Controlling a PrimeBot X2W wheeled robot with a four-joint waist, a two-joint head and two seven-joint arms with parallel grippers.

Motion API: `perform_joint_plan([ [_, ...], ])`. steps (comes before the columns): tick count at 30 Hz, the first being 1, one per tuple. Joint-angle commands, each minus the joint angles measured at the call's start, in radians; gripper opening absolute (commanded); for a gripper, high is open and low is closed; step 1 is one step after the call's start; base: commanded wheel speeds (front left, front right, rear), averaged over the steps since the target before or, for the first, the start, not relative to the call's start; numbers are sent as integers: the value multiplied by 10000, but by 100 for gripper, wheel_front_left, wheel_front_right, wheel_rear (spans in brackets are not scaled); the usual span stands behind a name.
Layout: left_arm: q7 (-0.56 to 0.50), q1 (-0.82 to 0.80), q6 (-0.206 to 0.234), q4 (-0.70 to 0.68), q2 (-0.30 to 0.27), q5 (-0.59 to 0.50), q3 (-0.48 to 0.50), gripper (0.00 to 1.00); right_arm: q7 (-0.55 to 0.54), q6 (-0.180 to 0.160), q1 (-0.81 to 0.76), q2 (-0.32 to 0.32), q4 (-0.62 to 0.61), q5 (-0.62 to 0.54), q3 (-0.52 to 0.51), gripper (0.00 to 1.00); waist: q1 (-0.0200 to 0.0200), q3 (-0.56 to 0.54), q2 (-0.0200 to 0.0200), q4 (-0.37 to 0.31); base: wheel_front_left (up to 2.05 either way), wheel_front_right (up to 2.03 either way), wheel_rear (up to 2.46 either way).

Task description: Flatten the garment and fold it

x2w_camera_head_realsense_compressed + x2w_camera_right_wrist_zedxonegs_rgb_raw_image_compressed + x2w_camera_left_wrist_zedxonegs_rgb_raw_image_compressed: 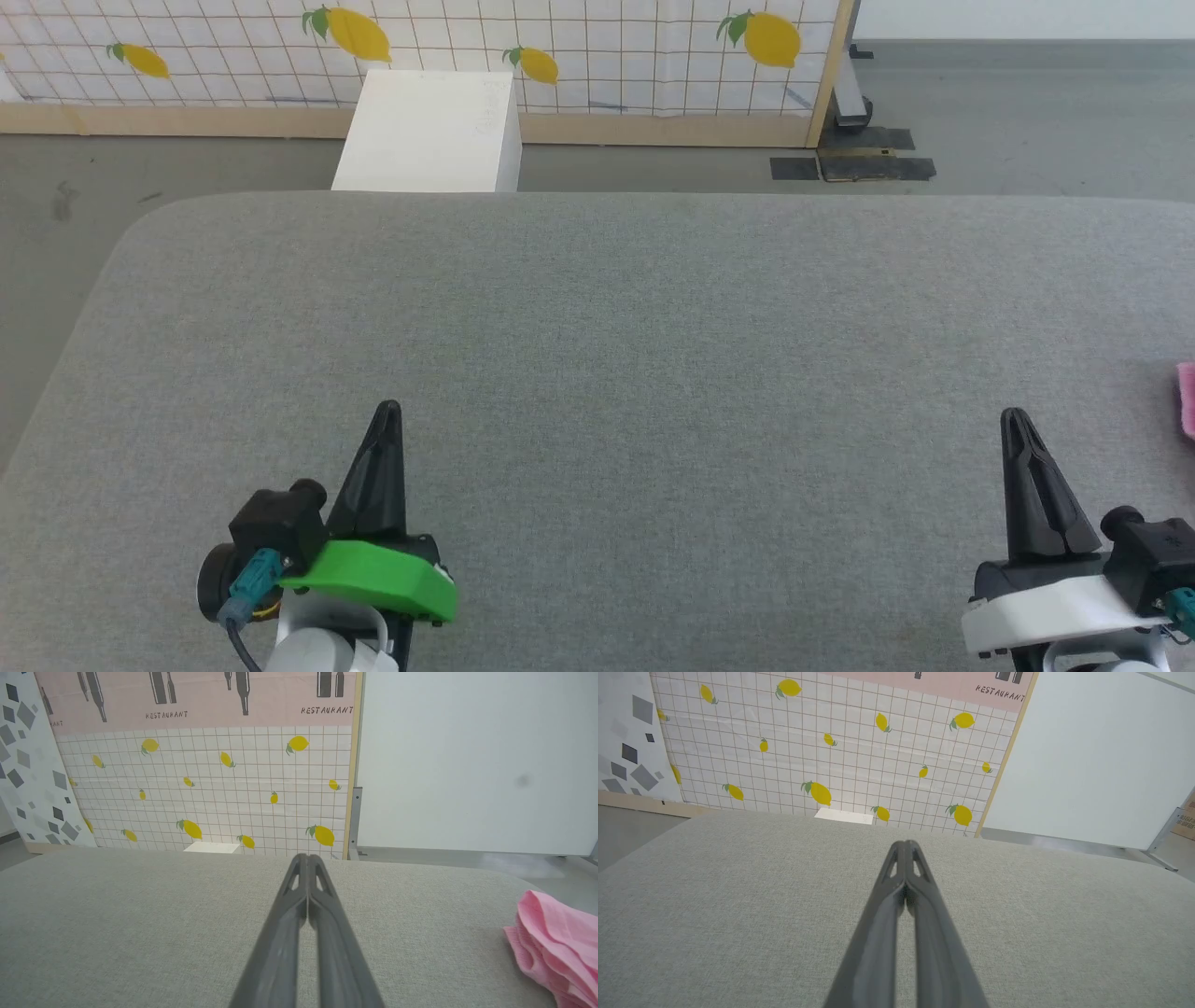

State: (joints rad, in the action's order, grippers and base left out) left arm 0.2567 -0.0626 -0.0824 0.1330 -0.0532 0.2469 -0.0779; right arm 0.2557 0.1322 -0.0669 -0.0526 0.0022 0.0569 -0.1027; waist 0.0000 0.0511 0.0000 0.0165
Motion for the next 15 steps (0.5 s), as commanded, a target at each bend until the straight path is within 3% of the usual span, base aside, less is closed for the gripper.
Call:
perform_joint_plan([
  [1, -6, 1, 2, -3, 0, -6, 2, 0, -6, 0, 2, 0, 0, -1, 2, 0, 0, -1, 0, 0, 0, 0, 0],
  [15, -234, 57, 75, -121, 3, -225, 68, 0, -233, -1, 61, 0, -2, -52, 94, 0, 0, -47, 0, -15, 0, 0, 0],
])
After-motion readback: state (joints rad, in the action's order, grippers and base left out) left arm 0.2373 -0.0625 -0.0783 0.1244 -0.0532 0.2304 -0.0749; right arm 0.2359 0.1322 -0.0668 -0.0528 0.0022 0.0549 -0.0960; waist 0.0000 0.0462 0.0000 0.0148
